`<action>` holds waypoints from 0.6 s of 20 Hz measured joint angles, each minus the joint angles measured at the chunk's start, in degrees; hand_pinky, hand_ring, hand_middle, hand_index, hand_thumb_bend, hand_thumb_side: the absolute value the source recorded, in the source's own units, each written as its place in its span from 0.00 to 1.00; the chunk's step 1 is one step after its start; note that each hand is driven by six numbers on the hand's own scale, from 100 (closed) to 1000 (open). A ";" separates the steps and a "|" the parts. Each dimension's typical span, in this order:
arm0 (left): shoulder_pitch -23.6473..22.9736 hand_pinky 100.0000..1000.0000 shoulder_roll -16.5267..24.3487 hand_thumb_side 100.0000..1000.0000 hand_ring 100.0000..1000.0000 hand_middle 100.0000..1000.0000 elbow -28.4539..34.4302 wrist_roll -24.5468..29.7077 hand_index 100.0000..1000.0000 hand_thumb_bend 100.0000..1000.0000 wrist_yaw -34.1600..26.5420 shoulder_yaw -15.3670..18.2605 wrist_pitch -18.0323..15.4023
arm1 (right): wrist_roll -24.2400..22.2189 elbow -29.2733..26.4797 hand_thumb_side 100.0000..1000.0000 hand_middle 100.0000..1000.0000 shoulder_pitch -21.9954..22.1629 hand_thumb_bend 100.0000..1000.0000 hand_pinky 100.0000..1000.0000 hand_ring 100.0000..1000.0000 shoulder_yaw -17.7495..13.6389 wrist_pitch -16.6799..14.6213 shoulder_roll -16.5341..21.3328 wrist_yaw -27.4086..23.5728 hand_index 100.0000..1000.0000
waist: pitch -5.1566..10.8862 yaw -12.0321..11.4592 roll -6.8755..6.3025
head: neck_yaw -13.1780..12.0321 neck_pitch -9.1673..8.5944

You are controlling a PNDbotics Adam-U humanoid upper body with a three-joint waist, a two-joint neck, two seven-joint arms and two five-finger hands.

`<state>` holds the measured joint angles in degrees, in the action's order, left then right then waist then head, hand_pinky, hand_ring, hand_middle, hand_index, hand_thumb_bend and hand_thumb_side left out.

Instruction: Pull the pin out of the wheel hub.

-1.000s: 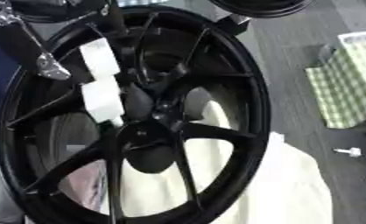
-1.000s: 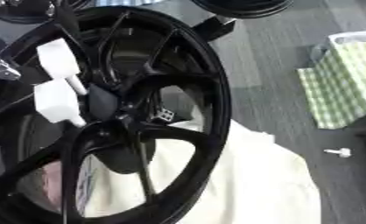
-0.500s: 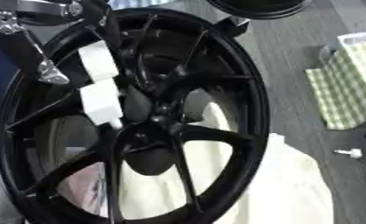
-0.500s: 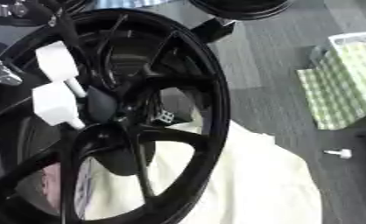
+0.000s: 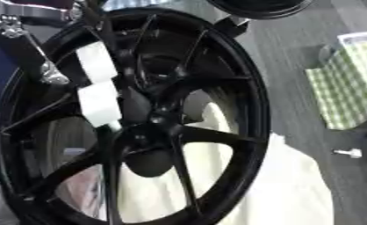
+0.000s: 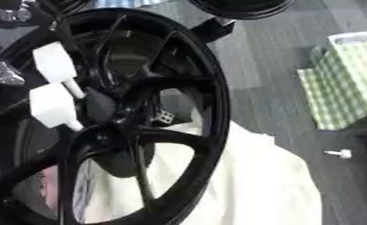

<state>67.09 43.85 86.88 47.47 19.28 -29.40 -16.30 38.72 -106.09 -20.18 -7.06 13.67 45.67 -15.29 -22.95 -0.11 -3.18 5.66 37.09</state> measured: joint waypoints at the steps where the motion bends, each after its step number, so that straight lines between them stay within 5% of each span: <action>1: 0.02 0.82 -0.01 0.00 0.73 0.52 0.00 0.00 0.63 0.32 -0.34 0.02 0.00 | 0.06 0.00 0.48 0.50 0.00 0.00 0.56 0.61 0.00 0.01 0.00 0.00 0.63 | 0.00 0.00 0.00 | 0.00 0.00; 5: 0.03 0.78 -0.05 0.00 0.60 0.35 -0.31 0.15 0.43 0.26 -1.78 0.25 0.15 | 0.26 0.00 0.48 0.50 0.00 0.00 0.56 0.61 0.00 0.07 0.00 0.00 0.63 | 0.00 0.00 0.00 | 0.00 0.00; 12: 0.57 0.73 -0.54 0.00 0.47 0.19 -1.13 0.97 0.29 0.16 -4.04 2.73 0.97 | 0.54 0.00 0.49 0.50 -0.03 0.00 0.56 0.61 0.00 0.19 -0.01 -0.01 0.63 | -0.01 -0.15 0.08 | -0.01 -0.01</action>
<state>67.67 43.31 85.75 48.44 15.24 -26.67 -15.33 39.26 -106.09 -20.21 -7.06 13.86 45.66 -15.30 -22.96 -0.26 -3.10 5.65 37.07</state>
